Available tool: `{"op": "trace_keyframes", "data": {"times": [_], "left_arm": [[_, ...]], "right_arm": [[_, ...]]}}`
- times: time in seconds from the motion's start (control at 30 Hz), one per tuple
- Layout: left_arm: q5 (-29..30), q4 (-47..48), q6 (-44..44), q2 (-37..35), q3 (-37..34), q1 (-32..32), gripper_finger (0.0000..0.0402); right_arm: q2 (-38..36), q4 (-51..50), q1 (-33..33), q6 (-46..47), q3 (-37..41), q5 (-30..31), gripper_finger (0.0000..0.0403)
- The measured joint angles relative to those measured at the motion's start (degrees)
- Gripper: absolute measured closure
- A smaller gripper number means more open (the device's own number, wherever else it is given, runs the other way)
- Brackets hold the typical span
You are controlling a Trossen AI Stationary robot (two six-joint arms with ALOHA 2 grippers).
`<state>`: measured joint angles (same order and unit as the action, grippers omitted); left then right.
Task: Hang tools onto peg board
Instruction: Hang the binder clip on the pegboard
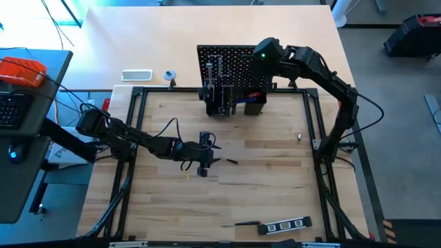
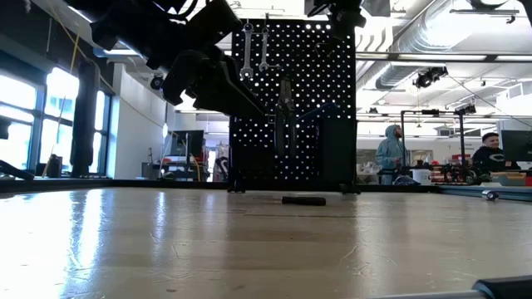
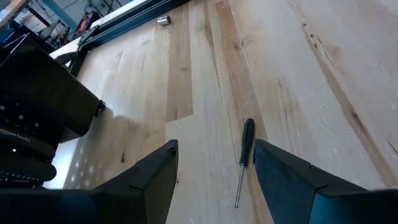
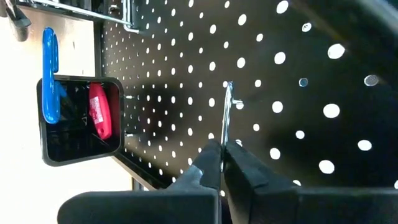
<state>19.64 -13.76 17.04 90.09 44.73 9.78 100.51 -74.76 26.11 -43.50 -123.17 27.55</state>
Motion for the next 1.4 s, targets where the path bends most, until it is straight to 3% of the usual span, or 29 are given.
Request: {"op": "trace_keyframes", "data": {"times": [0.23,0.73,1.4], "left_arm": [[0.00,-0.02,-0.28,0.00,-0.01,0.02,0.0202],[-0.15,0.21,-0.44,0.01,-0.01,0.07,0.0202],[-0.28,0.17,-0.50,0.00,0.00,0.59,0.0202]], "right_arm": [[0.04,-0.39,-0.99,1.50,0.55,1.15,0.0403],[0.04,2.36,-4.22,2.09,5.99,10.40,0.0403],[0.04,0.50,-4.40,7.11,5.95,9.48,0.0396]]}}
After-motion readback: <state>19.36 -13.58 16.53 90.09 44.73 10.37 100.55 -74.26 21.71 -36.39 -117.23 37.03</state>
